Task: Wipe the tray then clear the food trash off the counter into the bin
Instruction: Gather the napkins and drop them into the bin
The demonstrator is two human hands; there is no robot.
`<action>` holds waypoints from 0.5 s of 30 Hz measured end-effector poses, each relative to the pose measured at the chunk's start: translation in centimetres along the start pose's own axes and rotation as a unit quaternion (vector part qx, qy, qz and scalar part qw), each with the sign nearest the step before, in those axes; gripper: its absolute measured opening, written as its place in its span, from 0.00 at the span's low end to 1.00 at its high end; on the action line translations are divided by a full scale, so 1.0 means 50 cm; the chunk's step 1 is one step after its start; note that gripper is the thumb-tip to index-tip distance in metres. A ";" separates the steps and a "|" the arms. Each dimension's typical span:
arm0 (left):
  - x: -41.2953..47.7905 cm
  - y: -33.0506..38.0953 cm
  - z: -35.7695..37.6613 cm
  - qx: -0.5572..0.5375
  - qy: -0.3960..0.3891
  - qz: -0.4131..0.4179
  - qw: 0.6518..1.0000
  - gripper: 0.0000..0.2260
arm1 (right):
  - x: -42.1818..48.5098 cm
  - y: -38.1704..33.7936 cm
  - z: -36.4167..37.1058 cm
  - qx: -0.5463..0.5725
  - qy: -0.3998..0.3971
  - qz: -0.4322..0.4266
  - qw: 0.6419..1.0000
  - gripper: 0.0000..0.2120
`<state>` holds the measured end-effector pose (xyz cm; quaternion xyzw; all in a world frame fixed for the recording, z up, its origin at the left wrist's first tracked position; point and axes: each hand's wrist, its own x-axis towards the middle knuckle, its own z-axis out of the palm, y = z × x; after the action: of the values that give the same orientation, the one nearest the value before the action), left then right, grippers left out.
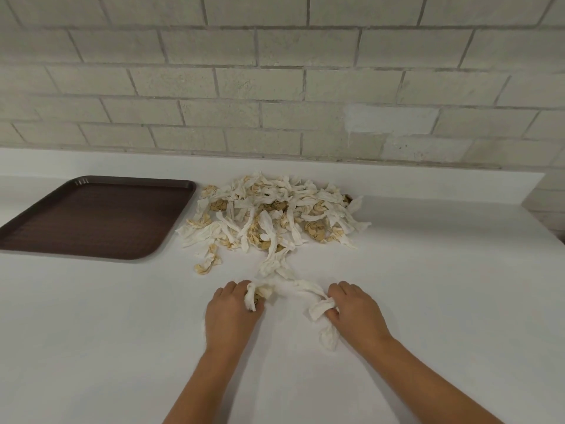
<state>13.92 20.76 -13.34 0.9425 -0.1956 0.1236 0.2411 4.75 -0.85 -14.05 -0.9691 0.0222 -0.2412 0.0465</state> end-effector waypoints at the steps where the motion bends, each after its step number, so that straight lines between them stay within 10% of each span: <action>1: -0.004 0.002 -0.003 -0.004 -0.002 -0.003 1.000 0.10 | -0.005 0.002 -0.002 0.008 -0.005 -0.010 1.000 0.20; 6: -0.036 0.016 -0.007 -0.008 -0.032 0.015 0.999 0.14 | -0.032 0.016 -0.015 -0.014 -0.037 -0.014 0.999 0.30; 15: -0.113 0.208 0.045 -0.076 -0.102 0.076 0.989 0.11 | -0.168 0.100 -0.153 0.123 -0.134 0.186 0.965 0.08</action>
<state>4.75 13.01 -12.87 0.9115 -0.2990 0.0297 0.2811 -6.33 -5.88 -11.75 -0.9581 0.1661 -0.0972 0.2123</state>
